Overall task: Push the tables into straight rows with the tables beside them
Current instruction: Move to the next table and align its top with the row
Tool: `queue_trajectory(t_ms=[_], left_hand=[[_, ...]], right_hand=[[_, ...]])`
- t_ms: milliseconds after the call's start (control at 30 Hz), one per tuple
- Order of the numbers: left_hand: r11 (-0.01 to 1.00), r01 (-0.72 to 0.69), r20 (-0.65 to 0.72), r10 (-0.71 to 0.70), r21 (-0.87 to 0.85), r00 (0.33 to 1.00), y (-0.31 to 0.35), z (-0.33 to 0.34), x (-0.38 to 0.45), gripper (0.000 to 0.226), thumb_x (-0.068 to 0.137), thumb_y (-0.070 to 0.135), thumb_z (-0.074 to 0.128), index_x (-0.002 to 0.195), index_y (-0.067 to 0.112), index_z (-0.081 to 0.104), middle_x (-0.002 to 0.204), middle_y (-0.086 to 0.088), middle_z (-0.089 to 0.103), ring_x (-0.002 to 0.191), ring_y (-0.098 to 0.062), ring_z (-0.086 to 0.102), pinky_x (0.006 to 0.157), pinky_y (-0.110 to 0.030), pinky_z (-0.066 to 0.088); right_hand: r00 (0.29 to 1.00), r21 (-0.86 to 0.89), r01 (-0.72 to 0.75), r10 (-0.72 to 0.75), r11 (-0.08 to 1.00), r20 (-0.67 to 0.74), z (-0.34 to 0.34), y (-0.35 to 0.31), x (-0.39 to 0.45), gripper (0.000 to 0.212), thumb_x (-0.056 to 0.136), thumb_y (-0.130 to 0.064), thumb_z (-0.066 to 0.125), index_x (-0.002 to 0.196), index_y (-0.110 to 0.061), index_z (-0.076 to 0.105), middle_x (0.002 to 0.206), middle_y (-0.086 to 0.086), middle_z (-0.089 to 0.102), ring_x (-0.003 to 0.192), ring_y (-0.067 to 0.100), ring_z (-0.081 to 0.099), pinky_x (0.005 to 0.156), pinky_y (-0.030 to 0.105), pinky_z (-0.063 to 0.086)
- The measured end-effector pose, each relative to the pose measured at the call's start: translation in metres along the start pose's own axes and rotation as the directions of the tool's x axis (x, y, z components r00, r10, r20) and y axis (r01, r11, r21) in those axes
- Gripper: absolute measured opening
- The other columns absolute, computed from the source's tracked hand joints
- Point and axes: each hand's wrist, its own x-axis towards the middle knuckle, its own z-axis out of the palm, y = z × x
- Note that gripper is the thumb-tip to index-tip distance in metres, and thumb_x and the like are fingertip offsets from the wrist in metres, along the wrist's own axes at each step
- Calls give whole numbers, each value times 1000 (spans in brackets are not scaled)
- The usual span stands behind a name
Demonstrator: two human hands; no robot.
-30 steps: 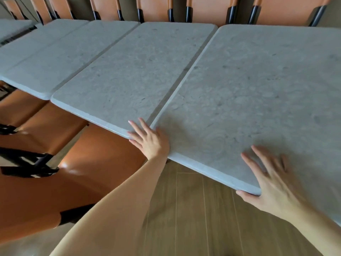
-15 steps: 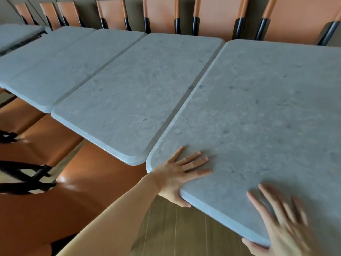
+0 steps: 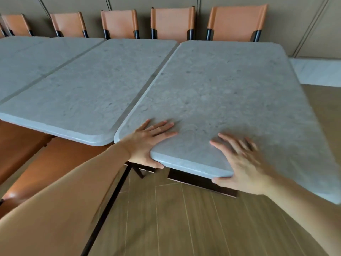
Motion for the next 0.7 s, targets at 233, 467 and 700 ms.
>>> queue_trajectory(t_ms=[233,467,700], left_hand=[[1000,-26,-30,25,-9,999,-1,4,1,112,68,89,43,157,48,-10,168,15,-12,155,-8,-14,126,-54,-3],[999,-40,-2,39,-38,999,-2,3,5,113,66,90,43,155,49,-14,168,16,-16,154,-7,-20,126,-54,-6],[997,-52,6,52,-59,999,-5,1,5,114,67,89,46,156,50,-14,167,16,-19,153,-7,-23,125,-53,-10]], right_hand=[[996,2,-34,34,999,82,-3,-2,-2,111,60,-89,38,157,-39,21,166,-4,18,150,23,27,123,50,16],[986,12,-42,40,999,161,-10,-2,-1,114,59,-93,35,158,-42,9,168,-8,4,154,18,13,126,48,8],[981,-16,-25,27,1000,190,-10,0,0,119,57,-92,32,159,-43,-2,170,-10,-7,156,13,-2,126,45,1]])
